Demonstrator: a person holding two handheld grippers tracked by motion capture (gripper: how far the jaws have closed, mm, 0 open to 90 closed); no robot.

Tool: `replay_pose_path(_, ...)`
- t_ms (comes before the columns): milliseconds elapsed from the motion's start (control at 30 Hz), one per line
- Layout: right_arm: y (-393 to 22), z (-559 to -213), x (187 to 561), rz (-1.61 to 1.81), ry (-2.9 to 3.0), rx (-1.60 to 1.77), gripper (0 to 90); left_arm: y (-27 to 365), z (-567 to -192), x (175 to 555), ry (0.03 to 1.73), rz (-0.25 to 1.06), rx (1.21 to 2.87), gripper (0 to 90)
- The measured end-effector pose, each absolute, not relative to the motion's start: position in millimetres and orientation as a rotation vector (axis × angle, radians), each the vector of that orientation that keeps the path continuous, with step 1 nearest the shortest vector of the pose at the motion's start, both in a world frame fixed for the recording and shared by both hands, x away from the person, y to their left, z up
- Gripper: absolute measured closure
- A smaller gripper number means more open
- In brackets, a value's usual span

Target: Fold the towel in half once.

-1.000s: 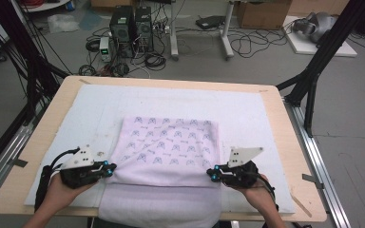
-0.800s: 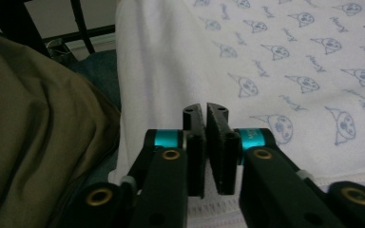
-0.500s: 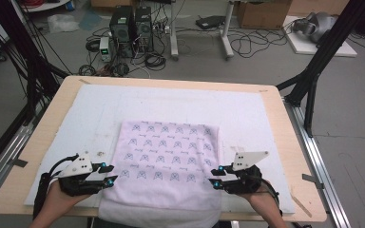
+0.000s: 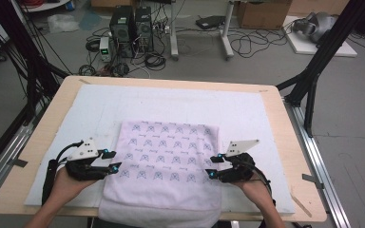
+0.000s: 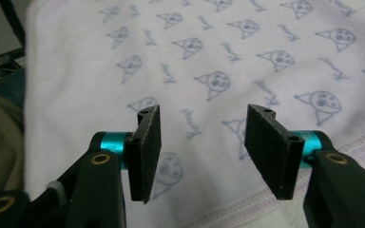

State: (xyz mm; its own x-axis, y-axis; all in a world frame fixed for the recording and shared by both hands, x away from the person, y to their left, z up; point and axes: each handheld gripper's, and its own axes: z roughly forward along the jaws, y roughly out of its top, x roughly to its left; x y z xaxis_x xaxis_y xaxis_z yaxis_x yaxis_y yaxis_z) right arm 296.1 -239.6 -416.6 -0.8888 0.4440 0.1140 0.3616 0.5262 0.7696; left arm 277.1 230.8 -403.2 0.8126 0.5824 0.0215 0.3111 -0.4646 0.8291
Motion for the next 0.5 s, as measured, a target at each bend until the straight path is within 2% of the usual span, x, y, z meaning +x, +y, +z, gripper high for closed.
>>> replay_pose_path(500,-239.5,-421.1,313.5,1.295,2.638,0.792,39.6,233.0,-405.2,297.8,0.721,0.391,2.110,50.0)
